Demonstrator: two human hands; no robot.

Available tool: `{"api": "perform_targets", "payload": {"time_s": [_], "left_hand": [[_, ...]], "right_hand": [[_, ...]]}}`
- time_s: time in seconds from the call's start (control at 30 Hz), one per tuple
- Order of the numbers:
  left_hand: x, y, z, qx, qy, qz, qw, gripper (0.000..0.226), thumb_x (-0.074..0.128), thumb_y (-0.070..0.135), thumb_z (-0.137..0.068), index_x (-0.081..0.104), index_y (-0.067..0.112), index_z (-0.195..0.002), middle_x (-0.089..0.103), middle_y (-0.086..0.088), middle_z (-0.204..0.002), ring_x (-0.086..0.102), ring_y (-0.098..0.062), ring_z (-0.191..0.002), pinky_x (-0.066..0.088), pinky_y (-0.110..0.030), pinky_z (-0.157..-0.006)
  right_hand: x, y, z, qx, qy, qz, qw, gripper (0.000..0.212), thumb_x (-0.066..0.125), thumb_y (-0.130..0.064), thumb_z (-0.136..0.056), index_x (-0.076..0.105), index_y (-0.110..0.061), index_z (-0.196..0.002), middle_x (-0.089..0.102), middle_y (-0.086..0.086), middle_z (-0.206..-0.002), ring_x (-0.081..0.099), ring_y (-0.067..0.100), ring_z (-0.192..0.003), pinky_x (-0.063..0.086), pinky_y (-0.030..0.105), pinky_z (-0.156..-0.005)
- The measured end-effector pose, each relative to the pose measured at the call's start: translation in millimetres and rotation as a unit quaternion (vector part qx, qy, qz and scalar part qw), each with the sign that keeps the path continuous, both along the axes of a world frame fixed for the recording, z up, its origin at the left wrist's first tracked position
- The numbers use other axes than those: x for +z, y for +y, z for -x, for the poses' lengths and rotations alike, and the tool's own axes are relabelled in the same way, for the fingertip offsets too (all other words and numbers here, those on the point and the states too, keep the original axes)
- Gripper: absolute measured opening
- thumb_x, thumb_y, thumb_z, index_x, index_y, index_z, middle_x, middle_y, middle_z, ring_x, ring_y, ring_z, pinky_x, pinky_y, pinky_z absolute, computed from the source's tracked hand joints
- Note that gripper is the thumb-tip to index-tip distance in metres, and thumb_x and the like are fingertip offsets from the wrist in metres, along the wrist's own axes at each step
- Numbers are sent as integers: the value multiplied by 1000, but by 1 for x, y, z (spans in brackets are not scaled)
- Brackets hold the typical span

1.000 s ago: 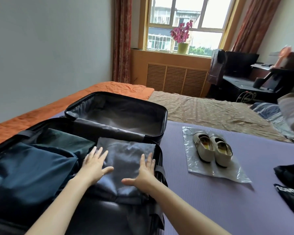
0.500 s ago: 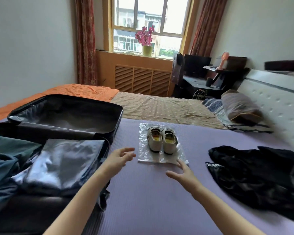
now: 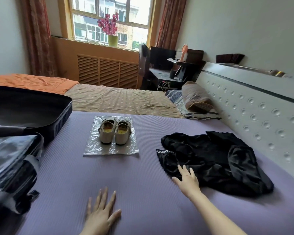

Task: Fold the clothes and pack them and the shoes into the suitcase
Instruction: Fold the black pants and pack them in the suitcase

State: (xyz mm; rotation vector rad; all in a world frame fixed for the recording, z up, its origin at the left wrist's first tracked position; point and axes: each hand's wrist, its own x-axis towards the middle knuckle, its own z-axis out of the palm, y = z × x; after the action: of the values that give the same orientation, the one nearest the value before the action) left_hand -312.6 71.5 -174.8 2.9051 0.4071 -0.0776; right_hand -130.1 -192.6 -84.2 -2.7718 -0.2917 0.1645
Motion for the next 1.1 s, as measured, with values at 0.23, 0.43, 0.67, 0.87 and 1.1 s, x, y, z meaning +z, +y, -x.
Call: {"api": "perform_targets", "payload": {"time_s": [0.23,0.43,0.67,0.87,1.1], "left_hand": [[20,-4,-2,-8,78,30,996,150,-37,86,-13,-16,6,-138,-42,5,-132,-62,12,-86,-46,-25,-75],[0,-1,5,-8,70,2,997,78,10,74,-82,55,29,-127,59,-7,-130,-8,-13,-145,-11,-30,-112],[32,-20,-13,162,-130,216,954,55,35,50,-96,32,24,-144,27,1,-153,16,-16,-144,-1,-43,-114],[51,-29,-32,137,-145,347,917,41,65,32,-87,60,16,-124,64,-2,-119,58,-18,-112,43,-36,-99],[51,-19,-1,169,-128,376,902,39,76,10,-76,65,13,-113,62,-6,-103,60,-15,-86,46,-24,-82]], "right_hand": [[-49,1,-11,-67,-128,-41,989,33,59,-22,-92,62,-19,-124,55,8,-134,46,22,-126,26,30,-110],[-53,2,14,-74,-160,-161,971,14,69,-14,-85,76,-21,-95,66,8,-92,62,26,-91,48,33,-80],[-82,11,119,161,-168,-277,932,25,72,-29,-65,67,-41,-87,69,-23,-95,58,-11,-94,43,3,-82],[-72,15,183,224,-312,-293,876,45,11,-59,-92,49,-49,-70,60,-39,-72,57,-13,-63,42,6,-73],[-46,1,152,305,-258,-247,883,27,47,-48,-95,69,-33,-100,59,-22,-126,56,-4,-112,45,13,-91]]}}
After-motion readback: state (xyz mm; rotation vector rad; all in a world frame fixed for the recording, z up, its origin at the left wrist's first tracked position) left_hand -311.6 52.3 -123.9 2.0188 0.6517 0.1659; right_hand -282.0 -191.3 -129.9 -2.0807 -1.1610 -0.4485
